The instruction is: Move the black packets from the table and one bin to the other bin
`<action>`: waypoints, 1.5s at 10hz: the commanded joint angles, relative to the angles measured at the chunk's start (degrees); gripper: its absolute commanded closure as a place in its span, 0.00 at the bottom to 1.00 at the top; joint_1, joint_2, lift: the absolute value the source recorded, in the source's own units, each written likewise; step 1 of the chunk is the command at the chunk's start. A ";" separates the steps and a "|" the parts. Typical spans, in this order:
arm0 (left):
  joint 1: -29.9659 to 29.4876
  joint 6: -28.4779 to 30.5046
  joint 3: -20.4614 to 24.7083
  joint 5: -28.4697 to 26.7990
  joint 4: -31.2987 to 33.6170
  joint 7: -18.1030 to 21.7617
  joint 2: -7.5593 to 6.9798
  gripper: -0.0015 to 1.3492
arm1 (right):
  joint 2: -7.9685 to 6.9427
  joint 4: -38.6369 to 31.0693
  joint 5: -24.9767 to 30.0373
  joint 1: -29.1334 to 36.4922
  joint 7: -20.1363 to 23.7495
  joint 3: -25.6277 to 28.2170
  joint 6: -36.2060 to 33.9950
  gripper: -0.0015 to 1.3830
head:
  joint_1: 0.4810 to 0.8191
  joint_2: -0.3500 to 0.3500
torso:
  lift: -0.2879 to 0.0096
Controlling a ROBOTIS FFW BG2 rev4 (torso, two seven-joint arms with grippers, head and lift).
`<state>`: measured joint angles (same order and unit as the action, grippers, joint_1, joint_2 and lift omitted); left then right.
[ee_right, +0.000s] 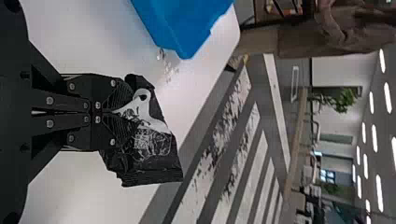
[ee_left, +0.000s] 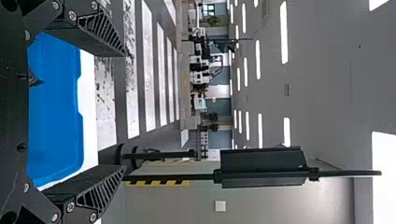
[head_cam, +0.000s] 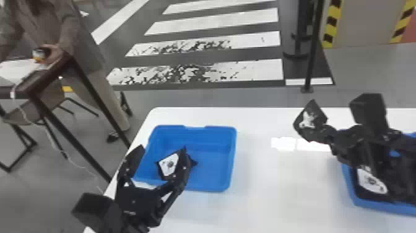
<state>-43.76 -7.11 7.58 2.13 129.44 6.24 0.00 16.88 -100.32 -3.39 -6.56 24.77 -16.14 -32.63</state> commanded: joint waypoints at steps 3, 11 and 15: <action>-0.54 -1.33 0.65 1.07 0.00 0.26 0.15 0.14 | -1.94 -13.51 9.56 14.01 0.10 21.28 -8.29 0.91 | 0.63 0.61 | 0.60; 2.70 5.56 1.67 -3.04 -0.42 1.40 0.15 0.13 | -5.54 -18.71 5.79 31.73 3.97 35.56 14.07 0.08 | 0.63 0.36 | 0.60; 12.82 23.56 5.90 -11.84 -3.37 8.88 0.09 0.15 | -5.72 -20.54 -1.98 39.32 5.91 35.79 15.62 0.08 | 0.63 0.41 | 0.60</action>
<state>-32.45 13.46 13.06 -8.18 126.32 15.04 -0.02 11.18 -120.72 -4.25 31.88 30.65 19.61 -17.26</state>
